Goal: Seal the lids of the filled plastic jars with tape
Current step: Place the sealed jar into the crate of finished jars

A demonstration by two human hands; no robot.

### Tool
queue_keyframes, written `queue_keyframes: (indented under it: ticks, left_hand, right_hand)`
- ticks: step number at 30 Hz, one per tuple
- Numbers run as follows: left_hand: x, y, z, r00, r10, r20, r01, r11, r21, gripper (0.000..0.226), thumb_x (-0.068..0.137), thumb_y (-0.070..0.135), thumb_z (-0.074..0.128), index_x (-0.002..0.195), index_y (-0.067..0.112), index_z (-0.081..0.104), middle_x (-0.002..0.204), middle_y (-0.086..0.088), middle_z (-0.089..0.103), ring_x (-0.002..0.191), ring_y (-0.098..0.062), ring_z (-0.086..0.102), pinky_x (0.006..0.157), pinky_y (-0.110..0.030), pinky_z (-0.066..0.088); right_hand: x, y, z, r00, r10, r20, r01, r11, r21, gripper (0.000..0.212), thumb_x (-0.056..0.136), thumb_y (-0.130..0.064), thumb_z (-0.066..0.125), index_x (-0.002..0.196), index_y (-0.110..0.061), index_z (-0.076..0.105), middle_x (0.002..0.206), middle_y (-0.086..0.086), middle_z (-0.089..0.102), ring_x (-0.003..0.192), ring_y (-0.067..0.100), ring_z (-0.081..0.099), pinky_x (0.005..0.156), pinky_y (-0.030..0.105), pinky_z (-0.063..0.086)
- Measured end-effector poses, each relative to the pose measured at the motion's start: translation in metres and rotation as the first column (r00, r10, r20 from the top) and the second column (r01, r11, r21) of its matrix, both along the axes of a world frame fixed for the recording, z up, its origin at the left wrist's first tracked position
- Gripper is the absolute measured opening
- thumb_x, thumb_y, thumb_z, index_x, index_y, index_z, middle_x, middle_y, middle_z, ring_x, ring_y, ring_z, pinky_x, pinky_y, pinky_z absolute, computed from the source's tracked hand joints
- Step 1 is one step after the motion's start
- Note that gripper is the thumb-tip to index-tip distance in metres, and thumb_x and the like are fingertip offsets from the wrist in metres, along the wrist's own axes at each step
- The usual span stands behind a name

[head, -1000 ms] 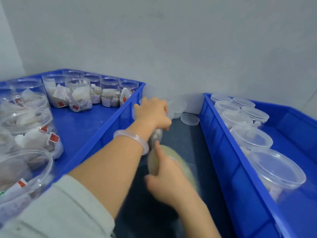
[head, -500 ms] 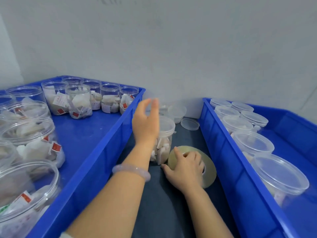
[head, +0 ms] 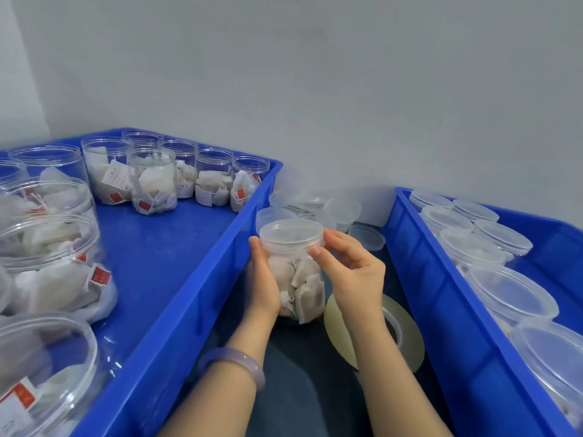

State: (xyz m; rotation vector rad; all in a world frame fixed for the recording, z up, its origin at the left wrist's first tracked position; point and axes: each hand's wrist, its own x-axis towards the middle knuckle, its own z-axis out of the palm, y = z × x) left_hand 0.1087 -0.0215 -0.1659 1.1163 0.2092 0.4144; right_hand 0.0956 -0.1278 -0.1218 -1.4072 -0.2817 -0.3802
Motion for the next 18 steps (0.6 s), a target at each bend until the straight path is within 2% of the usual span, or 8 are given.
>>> queue_keyframes:
  ticks: [2,4,7,10,12,15,18]
  left_hand:
    - [0.002,0.002,0.000,1.000,-0.009,0.009,0.010,0.997,-0.072,0.106,0.053,0.093,0.030,0.123,0.019,0.061,0.121,-0.006,0.066,0.117,-0.023,0.058,0.108,-0.045,0.039]
    - [0.004,0.002,-0.001,1.000,-0.003,0.006,0.004,0.993,-0.118,0.104,0.058,0.092,0.032,0.125,0.018,0.060,0.124,-0.008,0.064,0.119,-0.025,0.057,0.108,-0.047,0.037]
    - [0.004,0.002,-0.002,1.000,-0.005,0.004,0.005,0.991,-0.132,0.105,0.057,0.093,0.032,0.125,0.019,0.060,0.124,-0.009,0.064,0.120,-0.026,0.056,0.108,-0.048,0.037]
    - [0.000,0.002,0.001,1.000,-0.009,0.026,0.013,0.988,-0.155,0.108,0.051,0.092,0.034,0.123,0.017,0.061,0.121,-0.011,0.065,0.117,-0.027,0.059,0.107,-0.048,0.038]
    - [-0.002,0.004,0.004,0.999,-0.019,0.038,0.025,0.985,-0.170,0.104,0.060,0.089,0.031,0.125,0.014,0.060,0.120,-0.014,0.065,0.115,-0.029,0.060,0.106,-0.050,0.039]
    - [-0.003,0.005,0.004,0.998,-0.019,0.052,0.027,0.987,-0.160,0.094,0.068,0.080,0.026,0.125,0.014,0.060,0.119,-0.014,0.066,0.114,-0.029,0.061,0.105,-0.051,0.041]
    - [-0.002,0.005,0.003,0.999,-0.001,0.039,0.007,0.987,-0.158,0.095,0.070,0.084,0.026,0.121,0.014,0.063,0.114,-0.012,0.069,0.110,-0.027,0.063,0.104,-0.050,0.043]
  right_hand:
    - [0.001,0.005,0.000,0.999,0.007,0.037,-0.007,1.000,-0.002,0.025,0.070,0.004,0.076,0.084,-0.016,0.073,0.099,0.006,0.070,0.083,0.003,0.068,0.071,0.016,0.053]
    - [-0.001,0.005,0.001,0.996,0.010,0.087,-0.010,1.000,-0.003,0.025,0.074,0.008,0.072,0.085,-0.015,0.073,0.096,0.009,0.069,0.081,0.001,0.068,0.070,0.014,0.052]
    - [-0.002,0.004,0.001,0.986,-0.030,0.166,0.047,0.994,-0.103,0.024,0.078,0.005,0.071,0.081,-0.018,0.072,0.096,0.009,0.068,0.083,0.001,0.067,0.069,0.014,0.052]
    - [-0.003,0.008,-0.003,0.966,-0.082,0.244,0.138,0.964,-0.225,0.023,0.083,-0.003,0.070,0.078,-0.026,0.069,0.099,-0.002,0.069,0.089,0.007,0.066,0.070,0.017,0.051]
    - [-0.005,0.011,-0.004,0.950,-0.081,0.303,0.176,0.937,-0.302,0.020,0.085,-0.008,0.066,0.081,-0.028,0.066,0.102,-0.010,0.066,0.093,0.005,0.063,0.071,0.013,0.048]
    - [-0.006,0.011,-0.001,0.952,-0.036,0.303,0.162,0.901,-0.403,0.022,0.090,-0.007,0.060,0.086,-0.028,0.062,0.106,-0.014,0.061,0.095,-0.002,0.059,0.073,0.010,0.045]
    - [-0.007,0.002,0.008,0.974,0.033,0.225,0.087,0.861,-0.501,0.025,0.092,-0.008,0.057,0.080,-0.030,0.059,0.107,-0.015,0.058,0.092,-0.006,0.057,0.073,0.009,0.044]
